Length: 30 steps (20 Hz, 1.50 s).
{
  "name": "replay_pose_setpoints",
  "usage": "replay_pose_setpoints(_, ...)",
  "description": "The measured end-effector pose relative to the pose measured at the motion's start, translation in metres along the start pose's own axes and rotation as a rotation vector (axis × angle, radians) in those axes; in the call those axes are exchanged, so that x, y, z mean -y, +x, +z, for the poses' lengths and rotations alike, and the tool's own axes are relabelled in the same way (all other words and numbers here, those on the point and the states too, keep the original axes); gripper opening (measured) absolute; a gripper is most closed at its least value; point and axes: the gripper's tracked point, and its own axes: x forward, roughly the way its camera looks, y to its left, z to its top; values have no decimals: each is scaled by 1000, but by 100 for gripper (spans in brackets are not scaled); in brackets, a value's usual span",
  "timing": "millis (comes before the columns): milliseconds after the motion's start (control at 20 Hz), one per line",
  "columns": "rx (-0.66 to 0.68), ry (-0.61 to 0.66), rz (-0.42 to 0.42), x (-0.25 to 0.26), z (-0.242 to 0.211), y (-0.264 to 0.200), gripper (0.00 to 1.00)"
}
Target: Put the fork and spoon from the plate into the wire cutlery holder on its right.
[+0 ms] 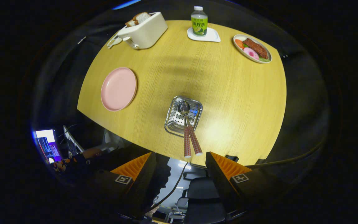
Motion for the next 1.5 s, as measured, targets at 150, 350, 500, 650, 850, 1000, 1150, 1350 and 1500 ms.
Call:
replay_pose_setpoints(150,189,15,-40,-8,13,-7,100)
replay_pose_setpoints(350,447,71,-109,-13,38,-24,100)
replay_pose_setpoints(500,643,117,-146,-15,59,-54,100)
replay_pose_setpoints(650,820,125,-190,-19,70,-91,100)
replay_pose_setpoints(850,1015,115,-213,-34,84,-137,100)
replay_pose_setpoints(1000,1124,88,-242,-44,87,-164,100)
replay_pose_setpoints(1150,1187,56,-273,-52,85,-179,100)
replay_pose_setpoints(1350,1187,31,-264,-63,87,-178,100)
replay_pose_setpoints(1500,1186,34,-260,-64,88,-177,99)
